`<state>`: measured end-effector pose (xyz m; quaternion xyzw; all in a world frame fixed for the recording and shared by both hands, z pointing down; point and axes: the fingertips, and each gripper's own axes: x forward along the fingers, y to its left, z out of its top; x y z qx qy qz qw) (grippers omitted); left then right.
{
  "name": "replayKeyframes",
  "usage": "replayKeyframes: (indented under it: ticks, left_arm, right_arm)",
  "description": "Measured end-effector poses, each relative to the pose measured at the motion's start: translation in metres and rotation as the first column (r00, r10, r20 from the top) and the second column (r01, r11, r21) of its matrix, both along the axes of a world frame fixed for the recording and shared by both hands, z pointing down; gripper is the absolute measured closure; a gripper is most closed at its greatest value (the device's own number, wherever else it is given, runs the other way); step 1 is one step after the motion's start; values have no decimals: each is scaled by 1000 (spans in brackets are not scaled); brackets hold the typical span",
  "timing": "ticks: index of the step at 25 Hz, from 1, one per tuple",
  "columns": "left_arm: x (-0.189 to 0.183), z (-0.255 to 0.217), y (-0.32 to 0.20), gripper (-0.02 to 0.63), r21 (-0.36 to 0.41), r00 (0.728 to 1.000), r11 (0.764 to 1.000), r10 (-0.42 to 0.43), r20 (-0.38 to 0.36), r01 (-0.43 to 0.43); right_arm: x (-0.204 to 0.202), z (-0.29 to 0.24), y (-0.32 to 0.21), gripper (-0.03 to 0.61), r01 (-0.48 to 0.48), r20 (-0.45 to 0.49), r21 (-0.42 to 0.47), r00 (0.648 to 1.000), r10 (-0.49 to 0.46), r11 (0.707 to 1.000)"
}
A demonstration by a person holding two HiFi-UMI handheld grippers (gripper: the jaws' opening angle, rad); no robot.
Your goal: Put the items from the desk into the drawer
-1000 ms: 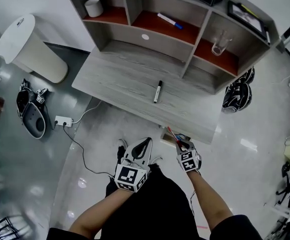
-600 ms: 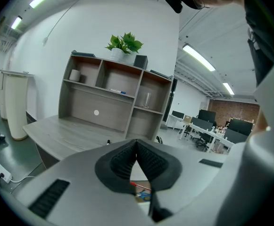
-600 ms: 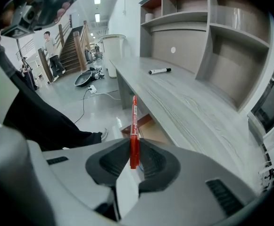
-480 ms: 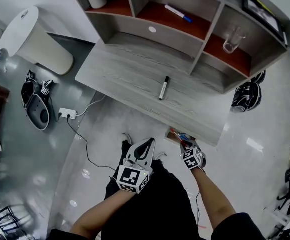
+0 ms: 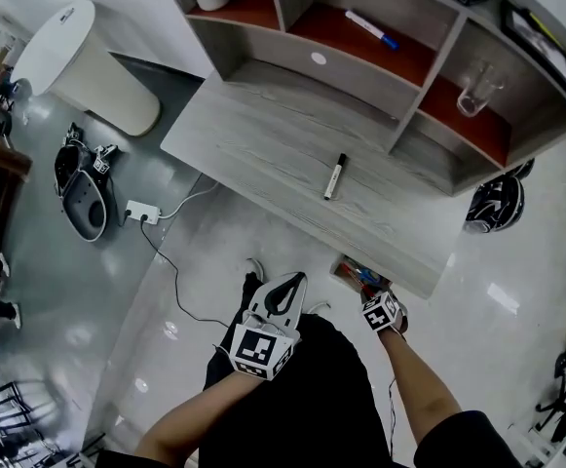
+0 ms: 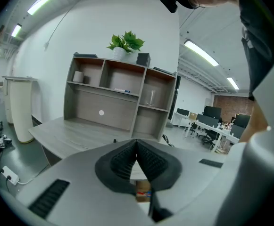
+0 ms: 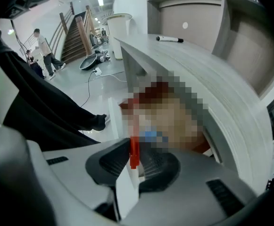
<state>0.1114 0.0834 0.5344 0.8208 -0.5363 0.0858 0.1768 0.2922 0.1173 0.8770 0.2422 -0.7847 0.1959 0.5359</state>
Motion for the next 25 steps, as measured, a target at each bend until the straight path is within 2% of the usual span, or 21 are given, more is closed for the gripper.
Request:
replayKeyframes:
  ticks: [5,14,25]
  left_arm:
    - [-8,1,2,609,-2,1000,1000,-24,10,24]
    - [-19,1,-1,609,-7,999,999,-53,11,53]
    - [-5,-3,-11,609,-7,1000,1000,-2,-13,1]
  right_arm:
    - [-2,11,-1,508,7,-14,-16,1000,-7,1000]
    - [-13,7,-9,506,1,14,7,1000,-1,1000]
    - [-16,-36,-21,509,-115,82,56,991,110,992]
